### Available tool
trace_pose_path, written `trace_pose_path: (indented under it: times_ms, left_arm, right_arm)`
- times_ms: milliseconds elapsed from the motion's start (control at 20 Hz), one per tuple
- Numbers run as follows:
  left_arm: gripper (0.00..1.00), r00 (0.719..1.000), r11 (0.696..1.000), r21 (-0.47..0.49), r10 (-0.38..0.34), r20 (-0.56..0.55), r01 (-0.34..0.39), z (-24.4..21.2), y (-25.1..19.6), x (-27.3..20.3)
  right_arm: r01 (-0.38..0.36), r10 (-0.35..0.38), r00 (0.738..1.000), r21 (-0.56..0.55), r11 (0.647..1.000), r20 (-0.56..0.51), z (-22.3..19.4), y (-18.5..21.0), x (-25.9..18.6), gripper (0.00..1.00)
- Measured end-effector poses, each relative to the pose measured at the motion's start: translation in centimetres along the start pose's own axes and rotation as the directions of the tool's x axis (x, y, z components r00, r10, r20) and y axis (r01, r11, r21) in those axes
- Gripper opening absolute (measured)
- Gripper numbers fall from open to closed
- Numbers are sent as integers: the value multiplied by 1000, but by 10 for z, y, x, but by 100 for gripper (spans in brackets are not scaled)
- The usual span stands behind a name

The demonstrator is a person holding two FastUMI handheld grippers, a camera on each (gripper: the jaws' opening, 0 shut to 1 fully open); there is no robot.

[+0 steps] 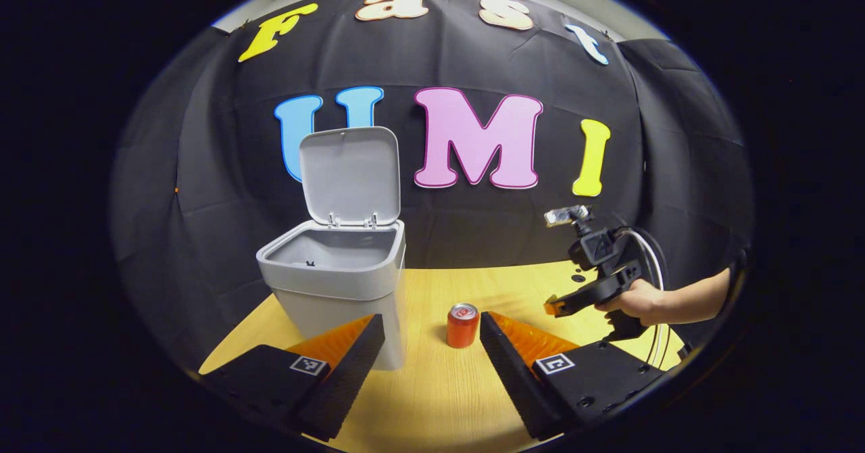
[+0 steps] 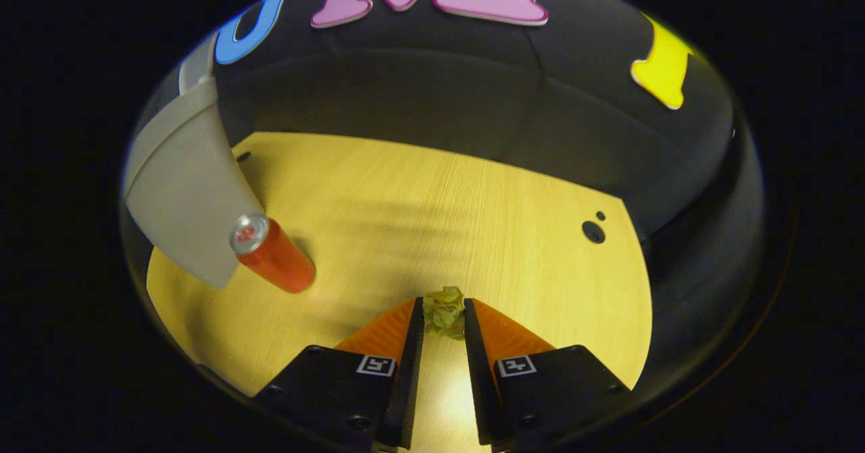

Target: Press the lid of the desktop garbage bin to open it, pick up the crumpled paper on the desktop and throw it into the bin, then pick up the pop can on the desktop and drop it into the bin, and finally close the garbage bin lid.

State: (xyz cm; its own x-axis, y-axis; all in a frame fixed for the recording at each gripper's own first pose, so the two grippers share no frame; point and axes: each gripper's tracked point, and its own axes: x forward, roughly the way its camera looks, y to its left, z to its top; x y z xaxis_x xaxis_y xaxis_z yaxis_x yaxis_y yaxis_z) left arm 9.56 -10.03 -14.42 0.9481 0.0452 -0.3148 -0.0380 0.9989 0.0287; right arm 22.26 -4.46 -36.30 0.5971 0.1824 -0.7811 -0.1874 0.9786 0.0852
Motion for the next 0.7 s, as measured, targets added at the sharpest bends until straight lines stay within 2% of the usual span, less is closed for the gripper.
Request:
trace_pose_path:
  times_ms: [200, 300, 450, 600, 700]
  left_arm:
    - [96, 999, 1000, 23, 2, 50, -3, 17, 12, -2]
    - [96, 997, 999, 51, 4, 76, -8, 29, 22, -7]
    - [96, 994, 1000, 13, -16, 108, 14, 46, 36, -22]
    - [95, 990, 1000, -17, 6, 141, -4, 57, 68, -37]
    - [95, 988, 999, -11, 44, 148, -43, 54, 99, -45]
  right_arm:
    - [-83, 66, 986, 107, 991, 156, 49, 19, -67, 39]
    - [-108, 87, 974, 90, 990, 209, 67, 22, -97, 39]
    - [-149, 128, 957, 59, 987, 262, 90, 37, -126, 39]
    - [-191, 173, 930, 23, 981, 326, 114, 69, -148, 39]
    - [-229, 215, 908, -4, 973, 361, 133, 103, -164, 39]
